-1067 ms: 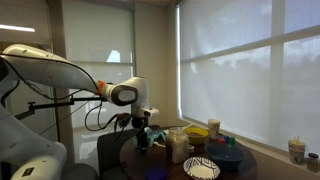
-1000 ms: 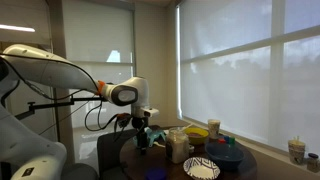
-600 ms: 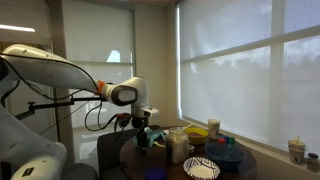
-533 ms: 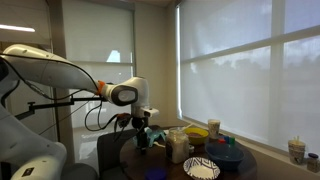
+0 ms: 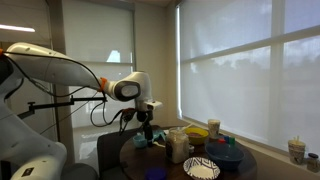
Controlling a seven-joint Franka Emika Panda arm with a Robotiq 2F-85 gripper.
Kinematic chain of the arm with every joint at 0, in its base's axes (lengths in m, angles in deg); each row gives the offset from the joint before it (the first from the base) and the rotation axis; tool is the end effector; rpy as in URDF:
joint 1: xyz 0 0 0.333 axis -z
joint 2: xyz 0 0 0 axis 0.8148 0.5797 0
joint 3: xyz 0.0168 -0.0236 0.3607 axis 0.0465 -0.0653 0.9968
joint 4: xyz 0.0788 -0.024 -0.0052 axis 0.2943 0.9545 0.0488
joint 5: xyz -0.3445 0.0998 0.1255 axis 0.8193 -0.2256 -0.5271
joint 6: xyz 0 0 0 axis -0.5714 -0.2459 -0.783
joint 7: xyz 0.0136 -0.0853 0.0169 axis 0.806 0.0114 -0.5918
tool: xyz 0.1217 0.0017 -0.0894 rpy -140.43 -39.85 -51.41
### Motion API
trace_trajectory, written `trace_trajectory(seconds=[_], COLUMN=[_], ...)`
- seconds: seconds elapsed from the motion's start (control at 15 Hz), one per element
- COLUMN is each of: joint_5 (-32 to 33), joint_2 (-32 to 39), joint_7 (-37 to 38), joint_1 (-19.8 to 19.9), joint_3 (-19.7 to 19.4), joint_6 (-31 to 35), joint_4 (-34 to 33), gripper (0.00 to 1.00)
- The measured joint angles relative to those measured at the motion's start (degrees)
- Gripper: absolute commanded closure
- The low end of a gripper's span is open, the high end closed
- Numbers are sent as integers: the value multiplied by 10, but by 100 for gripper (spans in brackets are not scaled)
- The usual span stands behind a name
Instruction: Remove the spoon from the glass container and put it on the table
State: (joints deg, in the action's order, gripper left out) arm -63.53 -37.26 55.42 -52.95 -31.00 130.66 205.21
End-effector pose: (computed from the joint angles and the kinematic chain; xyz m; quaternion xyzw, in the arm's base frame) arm 0.3520 0.0327 0.4853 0.9924 -0.1075 0.0540 0.0239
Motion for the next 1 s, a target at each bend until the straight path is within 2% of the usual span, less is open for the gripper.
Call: trace_trajectory(seconds=[0.33, 0.67, 1.0], joint_5=[47, 104, 153], joint_2=[44, 111, 161], joint_7=[61, 170, 236], joint_1=[12, 37, 38], joint_3=[23, 46, 48], joint_6=[23, 31, 34], joint_4=[-73, -141, -186], gripper=[0, 0, 0])
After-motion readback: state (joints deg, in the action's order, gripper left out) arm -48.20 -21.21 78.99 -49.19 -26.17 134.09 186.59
